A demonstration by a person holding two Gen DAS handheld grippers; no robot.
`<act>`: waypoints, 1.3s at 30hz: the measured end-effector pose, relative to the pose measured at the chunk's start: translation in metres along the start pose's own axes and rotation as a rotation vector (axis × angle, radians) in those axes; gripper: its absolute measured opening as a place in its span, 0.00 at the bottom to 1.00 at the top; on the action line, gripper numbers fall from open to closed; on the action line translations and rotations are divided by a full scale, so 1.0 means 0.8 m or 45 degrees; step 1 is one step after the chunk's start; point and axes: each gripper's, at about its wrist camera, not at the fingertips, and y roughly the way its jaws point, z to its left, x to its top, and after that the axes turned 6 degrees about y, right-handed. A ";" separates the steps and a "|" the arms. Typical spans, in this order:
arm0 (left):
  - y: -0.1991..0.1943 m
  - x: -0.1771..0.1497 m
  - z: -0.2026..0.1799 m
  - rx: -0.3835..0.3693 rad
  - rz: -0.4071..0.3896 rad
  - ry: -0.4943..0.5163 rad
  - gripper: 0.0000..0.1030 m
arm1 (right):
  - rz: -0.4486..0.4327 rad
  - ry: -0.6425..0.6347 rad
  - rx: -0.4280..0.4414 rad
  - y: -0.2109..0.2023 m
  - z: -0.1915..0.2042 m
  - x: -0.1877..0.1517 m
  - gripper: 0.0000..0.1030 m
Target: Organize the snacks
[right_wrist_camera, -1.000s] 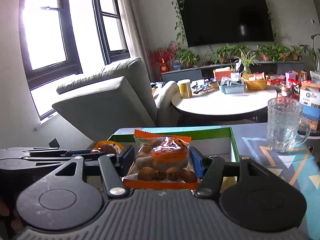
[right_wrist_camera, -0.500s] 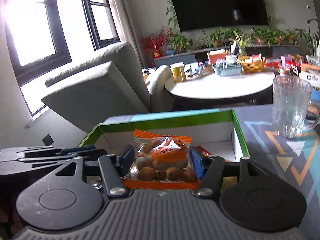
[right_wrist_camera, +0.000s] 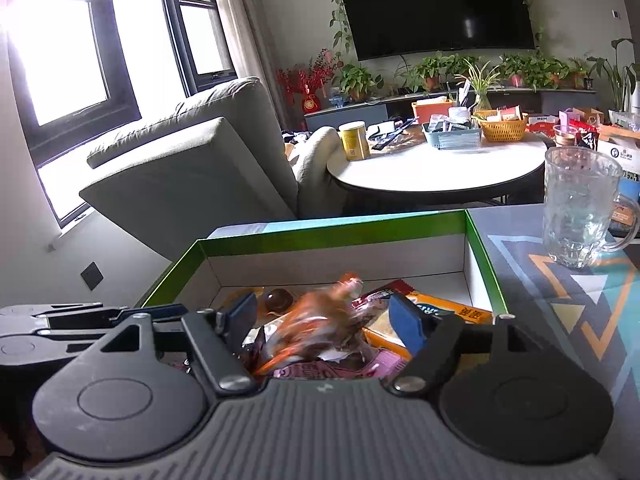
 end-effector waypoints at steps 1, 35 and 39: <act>-0.002 -0.001 0.000 0.002 -0.001 -0.004 0.26 | -0.003 -0.006 -0.005 -0.002 0.001 0.000 0.39; -0.128 -0.032 -0.058 0.186 -0.192 0.081 0.63 | -0.164 -0.039 -0.031 -0.119 0.014 -0.038 0.39; -0.141 -0.037 -0.067 0.186 -0.203 0.081 0.64 | -0.182 -0.065 -0.040 -0.134 0.019 -0.044 0.39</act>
